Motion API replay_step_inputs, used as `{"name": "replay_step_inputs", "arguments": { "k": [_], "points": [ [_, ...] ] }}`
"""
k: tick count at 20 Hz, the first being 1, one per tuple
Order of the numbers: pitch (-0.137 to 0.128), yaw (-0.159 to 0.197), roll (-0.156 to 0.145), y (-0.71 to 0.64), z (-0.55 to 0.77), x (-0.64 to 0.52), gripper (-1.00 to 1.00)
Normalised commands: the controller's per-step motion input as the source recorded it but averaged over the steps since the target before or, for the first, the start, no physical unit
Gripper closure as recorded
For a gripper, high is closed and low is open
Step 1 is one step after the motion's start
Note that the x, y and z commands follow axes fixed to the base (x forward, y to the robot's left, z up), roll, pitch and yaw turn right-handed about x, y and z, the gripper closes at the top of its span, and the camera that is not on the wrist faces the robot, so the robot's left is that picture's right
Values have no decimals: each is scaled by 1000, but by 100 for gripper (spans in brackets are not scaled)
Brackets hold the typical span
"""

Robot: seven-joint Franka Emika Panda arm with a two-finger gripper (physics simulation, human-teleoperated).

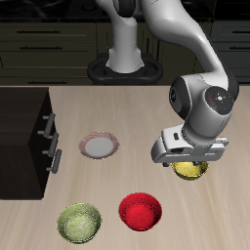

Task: Place the yellow bowl on the plate

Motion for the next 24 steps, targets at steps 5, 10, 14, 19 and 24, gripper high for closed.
{"name": "replay_step_inputs", "arguments": {
  "k": [5, 10, 14, 19, 24],
  "points": [
    [52, -12, 7, 18, -251, -31, -100],
    [87, -37, 24, 23, -241, -98, 100],
    [54, -67, 13, -81, -93, -111, 100],
    [12, -34, 10, -38, 98, -93, 100],
    [-11, -12, 13, -22, 93, -36, 100]
  ]
}}
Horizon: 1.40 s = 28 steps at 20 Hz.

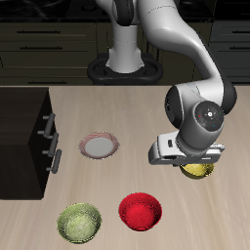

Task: Place the yellow bowl on the plate

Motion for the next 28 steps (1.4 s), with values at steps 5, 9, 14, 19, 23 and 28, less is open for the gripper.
{"name": "replay_step_inputs", "arguments": {
  "k": [5, 9, 14, 19, 23, 28],
  "points": [
    [-42, 9, -6, -137, 190, -92, 100],
    [-37, 8, -12, -120, 208, -73, 100],
    [-61, 27, 1, -96, 314, -164, 100],
    [-86, -11, 6, -133, 498, -127, 100],
    [-98, -3, -5, -120, 575, -148, 100],
    [-74, 30, -4, -36, 255, -152, 100]
  ]
}}
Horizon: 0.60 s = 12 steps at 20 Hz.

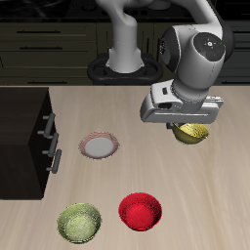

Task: Place the yellow bowl on the plate

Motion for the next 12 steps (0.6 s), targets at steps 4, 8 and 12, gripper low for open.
{"name": "replay_step_inputs", "arguments": {
  "k": [4, 8, 12],
  "points": [
    [-25, -1, -6, -71, 84, -135, 100],
    [-39, -1, -8, -145, 150, -158, 100],
    [-23, -7, -50, -361, 139, -121, 100]
  ]
}}
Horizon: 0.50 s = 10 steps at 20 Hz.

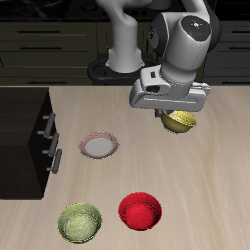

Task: Place the yellow bowl on the plate

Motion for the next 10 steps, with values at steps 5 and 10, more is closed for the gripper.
{"name": "replay_step_inputs", "arguments": {
  "k": [5, 10],
  "points": [
    [-21, 12, -49, -332, 55, -66, 100],
    [-21, 19, -73, -463, 46, -8, 100]
  ]
}}
